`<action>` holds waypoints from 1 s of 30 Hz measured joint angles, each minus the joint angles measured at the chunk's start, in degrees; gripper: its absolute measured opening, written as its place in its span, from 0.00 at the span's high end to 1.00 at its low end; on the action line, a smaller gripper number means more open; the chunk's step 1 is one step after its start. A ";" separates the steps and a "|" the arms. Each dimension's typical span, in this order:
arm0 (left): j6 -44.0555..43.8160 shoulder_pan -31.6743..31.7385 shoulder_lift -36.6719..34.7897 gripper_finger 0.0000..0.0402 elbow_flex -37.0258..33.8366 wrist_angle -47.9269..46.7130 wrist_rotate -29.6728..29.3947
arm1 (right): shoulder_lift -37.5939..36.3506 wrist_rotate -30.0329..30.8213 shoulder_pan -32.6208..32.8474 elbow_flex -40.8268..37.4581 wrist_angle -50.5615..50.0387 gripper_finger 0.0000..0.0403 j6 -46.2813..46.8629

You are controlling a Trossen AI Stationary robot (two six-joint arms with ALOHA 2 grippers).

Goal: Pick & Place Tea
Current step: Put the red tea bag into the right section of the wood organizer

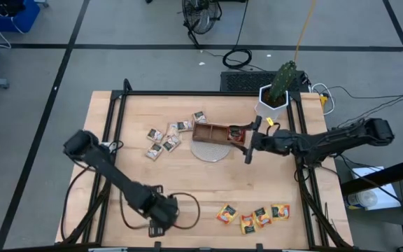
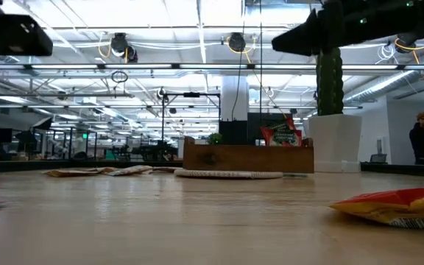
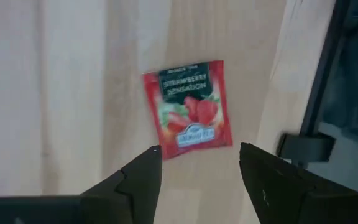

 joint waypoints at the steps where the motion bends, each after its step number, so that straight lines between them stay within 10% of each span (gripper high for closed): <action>1: -0.45 -0.12 1.38 0.47 0.91 -0.21 0.24 | -0.73 -0.01 0.00 -0.30 0.77 0.31 0.00; 13: -9.04 0.44 9.79 0.47 1.80 -0.08 7.16 | -5.97 -3.25 0.13 -4.85 2.57 0.32 2.61; 30: -8.80 0.64 14.84 0.47 2.02 0.50 2.35 | -7.37 -3.27 0.11 -16.06 21.57 0.32 3.25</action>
